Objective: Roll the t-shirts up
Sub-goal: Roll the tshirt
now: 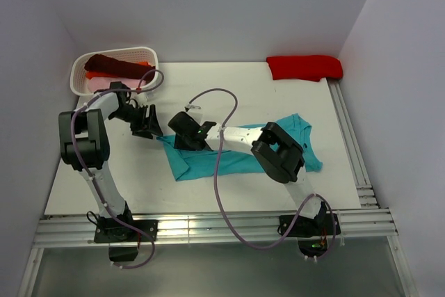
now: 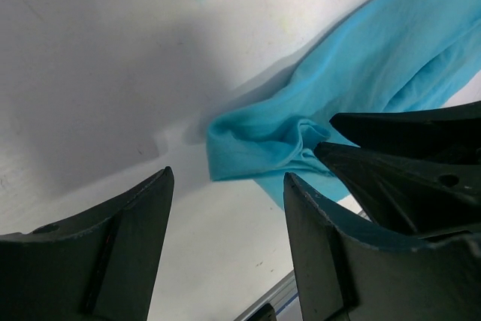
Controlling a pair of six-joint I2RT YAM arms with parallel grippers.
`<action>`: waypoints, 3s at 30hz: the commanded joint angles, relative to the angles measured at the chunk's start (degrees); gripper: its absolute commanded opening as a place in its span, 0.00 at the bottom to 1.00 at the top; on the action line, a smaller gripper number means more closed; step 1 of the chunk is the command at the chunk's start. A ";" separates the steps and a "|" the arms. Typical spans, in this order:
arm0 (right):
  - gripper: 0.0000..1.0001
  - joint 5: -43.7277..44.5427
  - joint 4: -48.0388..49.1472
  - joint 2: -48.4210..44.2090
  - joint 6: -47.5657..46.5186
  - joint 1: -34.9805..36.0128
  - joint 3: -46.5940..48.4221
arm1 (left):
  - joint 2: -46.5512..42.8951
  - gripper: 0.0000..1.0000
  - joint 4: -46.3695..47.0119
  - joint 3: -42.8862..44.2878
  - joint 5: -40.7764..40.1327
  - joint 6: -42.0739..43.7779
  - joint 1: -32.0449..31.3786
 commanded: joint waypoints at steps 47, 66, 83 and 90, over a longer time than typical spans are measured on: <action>0.13 -6.66 7.79 2.47 1.50 5.87 5.33 | 7.26 0.00 -2.01 9.63 -7.92 -1.00 -3.04; 0.41 2.73 -8.28 2.73 -0.52 10.08 13.94 | 9.10 0.01 -4.29 11.91 -9.50 2.51 -3.13; 0.41 7.39 -17.17 10.74 1.68 15.45 22.91 | 4.89 0.60 -5.35 12.44 -6.69 5.59 -2.60; 0.43 6.44 -17.61 12.67 1.41 15.71 24.14 | 5.85 0.61 -7.81 11.57 -3.97 7.96 -2.34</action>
